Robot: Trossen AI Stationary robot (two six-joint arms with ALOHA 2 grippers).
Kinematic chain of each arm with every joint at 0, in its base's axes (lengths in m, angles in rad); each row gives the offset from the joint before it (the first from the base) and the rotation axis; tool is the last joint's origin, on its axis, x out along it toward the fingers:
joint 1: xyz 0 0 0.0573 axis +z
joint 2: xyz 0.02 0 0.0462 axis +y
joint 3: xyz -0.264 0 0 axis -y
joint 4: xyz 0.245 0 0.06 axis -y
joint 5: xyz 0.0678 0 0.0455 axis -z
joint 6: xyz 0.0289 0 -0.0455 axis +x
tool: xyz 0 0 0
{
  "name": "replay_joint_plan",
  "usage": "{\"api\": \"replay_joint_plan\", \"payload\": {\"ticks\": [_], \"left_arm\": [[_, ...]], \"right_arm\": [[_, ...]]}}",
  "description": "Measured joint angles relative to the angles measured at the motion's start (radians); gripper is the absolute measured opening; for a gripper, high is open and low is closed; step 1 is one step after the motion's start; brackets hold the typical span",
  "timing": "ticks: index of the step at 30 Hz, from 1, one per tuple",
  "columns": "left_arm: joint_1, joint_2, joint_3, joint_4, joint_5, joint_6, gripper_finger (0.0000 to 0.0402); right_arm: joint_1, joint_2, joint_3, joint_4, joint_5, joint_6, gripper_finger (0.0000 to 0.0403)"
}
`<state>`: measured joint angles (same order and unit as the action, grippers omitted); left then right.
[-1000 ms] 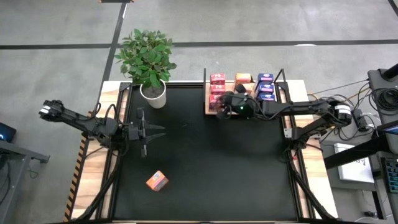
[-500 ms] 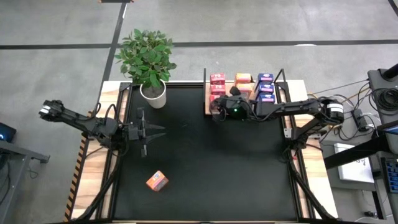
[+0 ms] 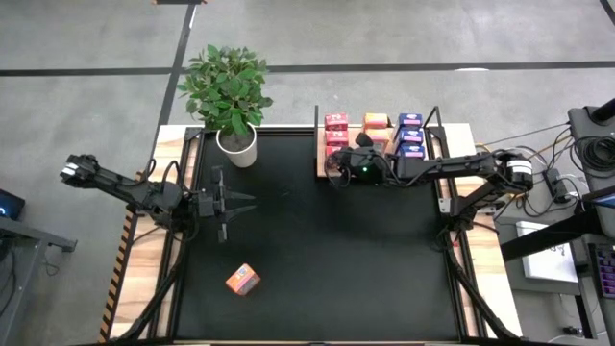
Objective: Stack cereal on shelf
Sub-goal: Put the red cereal box on the shelf aligned with the other red cereal box, then put the orange cereal box on the shelf aligned with other orange cereal box
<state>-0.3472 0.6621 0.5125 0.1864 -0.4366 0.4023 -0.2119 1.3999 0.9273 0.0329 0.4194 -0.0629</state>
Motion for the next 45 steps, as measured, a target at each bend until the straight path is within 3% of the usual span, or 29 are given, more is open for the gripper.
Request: {"api": "replay_joint_plan", "payload": {"ticks": [10, 15, 17, 23, 28, 31, 35, 40, 45], "left_arm": [[0.000, 0.001, 0.000, 0.021, 0.000, -0.004, 0.0080], [0.000, 0.008, 0.000, 0.068, 0.000, -0.045, 0.0080], [0.000, 0.017, 0.000, 0.092, 0.001, -0.066, 0.0080], [-0.001, 0.068, 0.023, 0.149, 0.004, -0.197, 0.0080], [-0.006, 0.169, 0.127, 0.049, 0.013, -0.372, 0.0080], [-0.008, 0.254, 0.258, -0.098, 0.020, -0.466, 0.0080], [-0.008, 0.394, 0.475, -0.459, 0.075, -0.704, 0.0080], [-0.018, 0.614, 0.730, -0.999, 0.311, -1.094, 0.0080], [-0.075, 0.823, 0.859, -1.315, 0.471, -1.218, 0.0087]], "right_arm": [[0.085, -0.092, 0.030, -0.028, 0.004, 0.010, 0.0012], [0.134, -0.188, 0.030, -0.088, 0.144, 0.022, 0.0012], [0.135, -0.230, 0.029, -0.105, 0.145, -0.005, 0.0012], [0.157, -0.346, -0.014, -0.099, -0.115, -0.098, 0.0012], [0.213, -0.397, -0.123, 0.000, -0.140, -0.157, 0.0012], [0.226, -0.424, -0.193, 0.087, -0.144, -0.164, 0.0012], [0.232, -0.436, -0.261, 0.132, -0.142, -0.163, 0.0012], [0.233, -0.435, -0.289, 0.175, -0.173, -0.166, 0.0012], [0.234, -0.437, -0.293, 0.197, -0.195, -0.184, 0.0012]]}}
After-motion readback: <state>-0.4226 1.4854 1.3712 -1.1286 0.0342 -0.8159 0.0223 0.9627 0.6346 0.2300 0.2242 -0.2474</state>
